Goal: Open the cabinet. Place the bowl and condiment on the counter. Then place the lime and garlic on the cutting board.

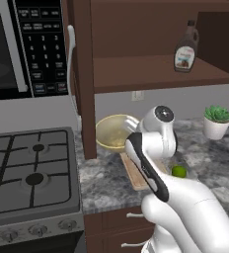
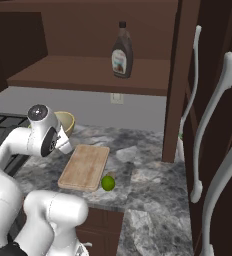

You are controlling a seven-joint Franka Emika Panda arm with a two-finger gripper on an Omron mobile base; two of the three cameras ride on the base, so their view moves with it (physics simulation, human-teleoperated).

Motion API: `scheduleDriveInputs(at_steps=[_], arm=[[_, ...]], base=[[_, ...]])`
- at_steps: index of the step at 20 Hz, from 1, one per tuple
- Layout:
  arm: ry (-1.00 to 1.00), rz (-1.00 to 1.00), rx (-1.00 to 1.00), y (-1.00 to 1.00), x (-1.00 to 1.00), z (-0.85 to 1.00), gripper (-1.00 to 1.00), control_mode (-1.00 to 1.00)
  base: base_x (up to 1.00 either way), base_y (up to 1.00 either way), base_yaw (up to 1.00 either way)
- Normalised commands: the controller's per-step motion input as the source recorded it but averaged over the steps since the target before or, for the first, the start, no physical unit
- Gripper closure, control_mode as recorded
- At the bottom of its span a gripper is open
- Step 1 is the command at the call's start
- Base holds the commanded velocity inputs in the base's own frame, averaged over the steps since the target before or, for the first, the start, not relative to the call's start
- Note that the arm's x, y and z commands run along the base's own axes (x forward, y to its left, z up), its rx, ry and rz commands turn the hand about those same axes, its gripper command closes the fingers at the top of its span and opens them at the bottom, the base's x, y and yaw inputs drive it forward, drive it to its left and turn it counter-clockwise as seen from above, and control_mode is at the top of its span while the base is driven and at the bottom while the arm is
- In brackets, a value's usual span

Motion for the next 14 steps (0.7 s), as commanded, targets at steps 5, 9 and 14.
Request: scheduleDriveInputs(at_steps=[5,9,14], arm=[[0.00,-0.01,0.00,0.27,0.28,-0.29,1.00,-1.00],[0.00,-0.01,0.02,0.24,0.34,-0.27,1.00,-1.00],[0.00,-0.03,0.07,0.18,0.33,-0.22,1.00,-1.00]], base=[[0.00,0.00,0.00],[0.00,0.00,0.00],[0.00,0.00,0.00]])
